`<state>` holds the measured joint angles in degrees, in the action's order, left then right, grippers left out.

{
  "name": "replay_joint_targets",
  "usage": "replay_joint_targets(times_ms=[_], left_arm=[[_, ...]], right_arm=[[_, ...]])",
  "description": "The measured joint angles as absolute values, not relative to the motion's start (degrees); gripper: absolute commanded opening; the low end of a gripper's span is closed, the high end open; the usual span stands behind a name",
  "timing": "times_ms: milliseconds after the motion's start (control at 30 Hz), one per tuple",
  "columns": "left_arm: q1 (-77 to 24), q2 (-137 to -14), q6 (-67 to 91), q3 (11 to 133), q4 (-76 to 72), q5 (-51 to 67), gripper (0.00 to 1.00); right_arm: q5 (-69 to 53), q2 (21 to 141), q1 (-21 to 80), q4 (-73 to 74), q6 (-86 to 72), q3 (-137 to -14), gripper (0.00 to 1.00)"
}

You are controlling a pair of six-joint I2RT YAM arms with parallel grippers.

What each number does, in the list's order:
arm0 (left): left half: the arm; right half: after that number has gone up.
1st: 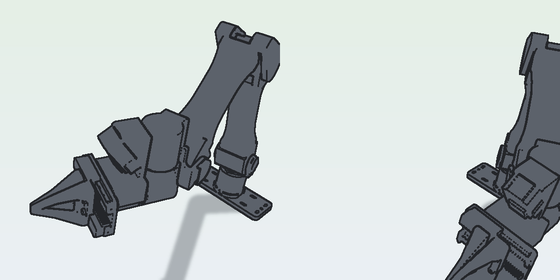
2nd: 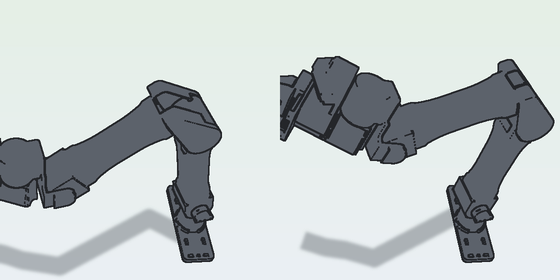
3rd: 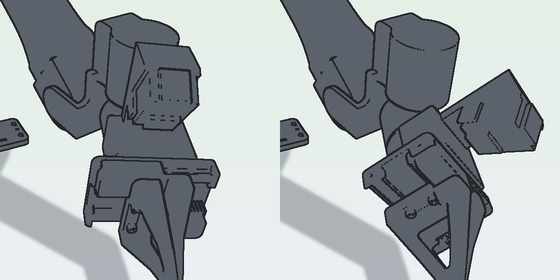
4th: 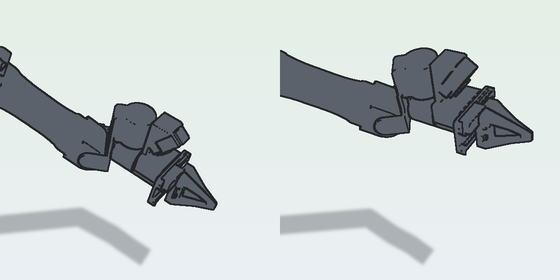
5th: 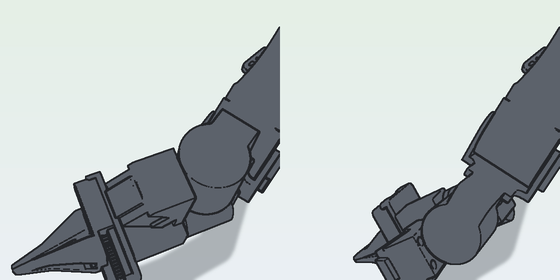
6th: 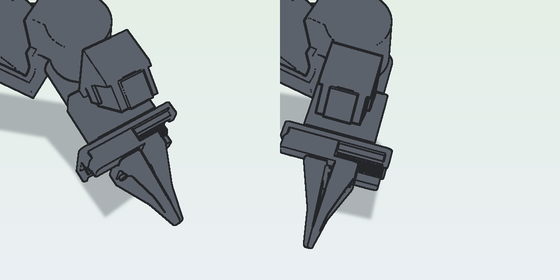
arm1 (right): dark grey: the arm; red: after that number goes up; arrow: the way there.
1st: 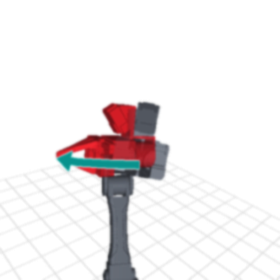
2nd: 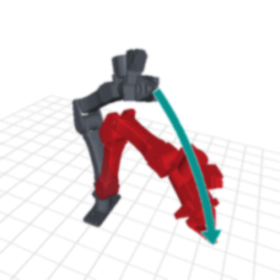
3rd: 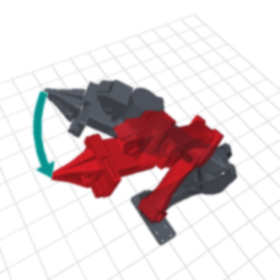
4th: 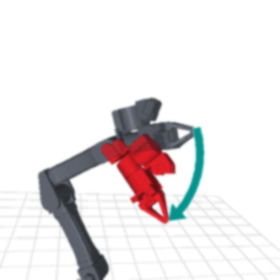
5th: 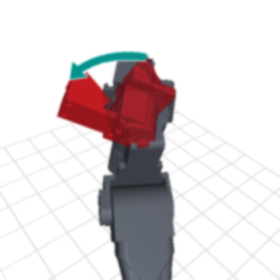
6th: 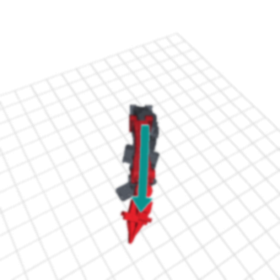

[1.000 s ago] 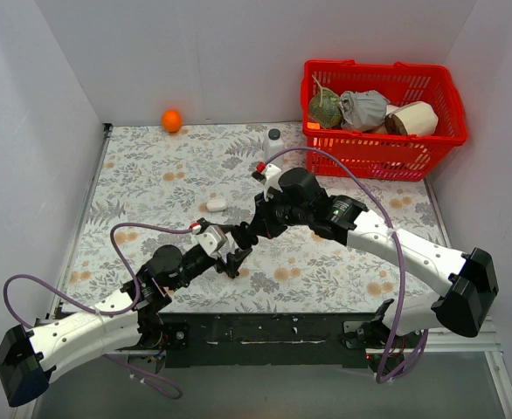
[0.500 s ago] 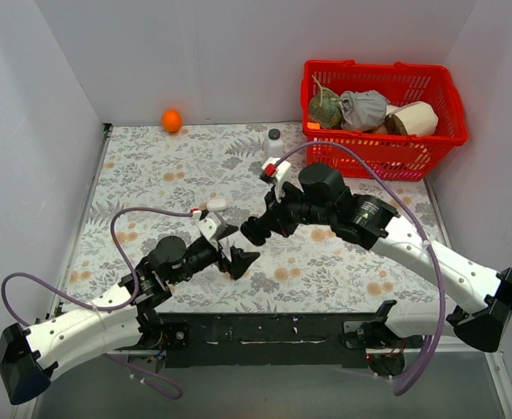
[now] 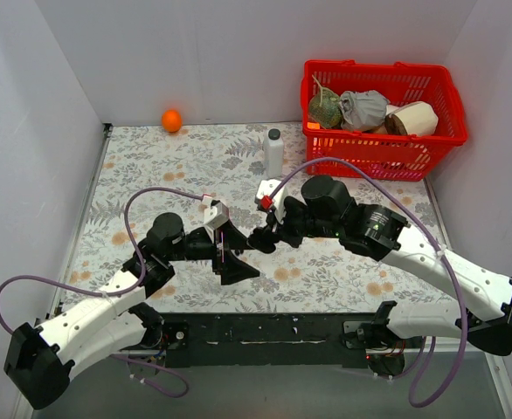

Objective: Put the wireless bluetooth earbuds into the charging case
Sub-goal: Open the charging case.

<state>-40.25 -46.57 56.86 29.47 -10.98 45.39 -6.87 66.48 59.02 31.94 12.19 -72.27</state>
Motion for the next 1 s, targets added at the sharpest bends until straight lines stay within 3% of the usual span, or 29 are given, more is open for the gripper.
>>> replay_joint_targets(times_ms=[200, 667, 900, 1000], left_arm=[[-39.4, -49.5, 56.9, 30.1, -11.7, 49.7, 0.80], [-39.4, -49.6, 55.8, 30.1, -15.9, 47.7, 0.59], [-39.4, -49.2, 54.4, 30.0, -15.9, 47.8, 0.43], [-39.4, -49.2, 54.0, 30.0, -15.9, 47.9, 0.26]], right_arm=[[-7.7, 65.7, 61.8, 32.0, 13.5, -72.2, 0.01], [-7.7, 66.9, 63.5, 30.5, 11.9, -71.3, 0.01], [-7.7, 66.9, 63.7, 29.8, 11.7, -71.3, 0.01], [-7.6, 67.0, 63.8, 29.8, 11.6, -71.3, 0.01]])
